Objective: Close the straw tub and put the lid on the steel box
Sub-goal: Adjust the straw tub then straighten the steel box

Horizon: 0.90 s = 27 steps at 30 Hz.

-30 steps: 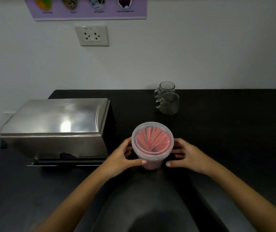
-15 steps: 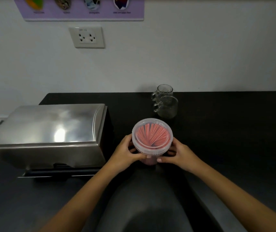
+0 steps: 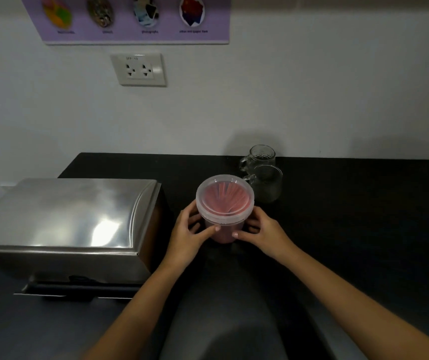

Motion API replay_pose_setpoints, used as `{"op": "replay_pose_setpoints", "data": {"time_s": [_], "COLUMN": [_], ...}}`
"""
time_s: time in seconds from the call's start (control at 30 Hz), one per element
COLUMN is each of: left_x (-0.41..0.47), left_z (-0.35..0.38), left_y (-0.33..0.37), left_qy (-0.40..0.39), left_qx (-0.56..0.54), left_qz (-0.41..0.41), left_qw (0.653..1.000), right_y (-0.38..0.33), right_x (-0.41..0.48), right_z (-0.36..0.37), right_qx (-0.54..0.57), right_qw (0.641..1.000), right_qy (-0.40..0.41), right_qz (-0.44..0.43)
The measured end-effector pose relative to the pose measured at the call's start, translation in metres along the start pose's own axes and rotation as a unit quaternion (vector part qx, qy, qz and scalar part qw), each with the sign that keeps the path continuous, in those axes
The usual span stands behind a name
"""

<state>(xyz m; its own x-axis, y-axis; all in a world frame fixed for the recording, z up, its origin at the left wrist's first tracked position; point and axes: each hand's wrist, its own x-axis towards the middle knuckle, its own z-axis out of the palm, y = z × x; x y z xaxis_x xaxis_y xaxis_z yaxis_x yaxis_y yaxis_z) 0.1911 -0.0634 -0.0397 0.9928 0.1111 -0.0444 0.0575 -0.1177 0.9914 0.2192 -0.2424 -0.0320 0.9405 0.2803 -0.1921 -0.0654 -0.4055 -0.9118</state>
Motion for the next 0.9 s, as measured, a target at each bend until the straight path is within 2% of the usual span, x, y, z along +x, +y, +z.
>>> {"op": "replay_pose_setpoints", "data": {"time_s": [0.17,0.43,0.63,0.9], "left_x": [0.023,0.053,0.064,0.075], "left_z": [0.008,0.015,0.023,0.029], "left_y": [0.000,0.001,0.002,0.010], "left_qy": [0.052,0.096,0.152,0.153], "left_qx": [-0.021,0.024,0.009,-0.053], "left_qz": [-0.016,-0.025,-0.021,-0.034], "left_qw": [0.998,0.995,0.988,0.986], "right_y": [-0.007,-0.011,-0.017,-0.016], "right_x": [0.029,0.060,0.073,0.088], "right_z": [0.000,0.000,0.005,0.017], "right_qx": [0.013,0.037,0.027,0.043], "right_qw": [1.000,0.998,0.997,0.989], "right_qy": [0.025,0.050,0.074,0.138], "right_qz": [-0.009,-0.014,-0.018,-0.015]}}
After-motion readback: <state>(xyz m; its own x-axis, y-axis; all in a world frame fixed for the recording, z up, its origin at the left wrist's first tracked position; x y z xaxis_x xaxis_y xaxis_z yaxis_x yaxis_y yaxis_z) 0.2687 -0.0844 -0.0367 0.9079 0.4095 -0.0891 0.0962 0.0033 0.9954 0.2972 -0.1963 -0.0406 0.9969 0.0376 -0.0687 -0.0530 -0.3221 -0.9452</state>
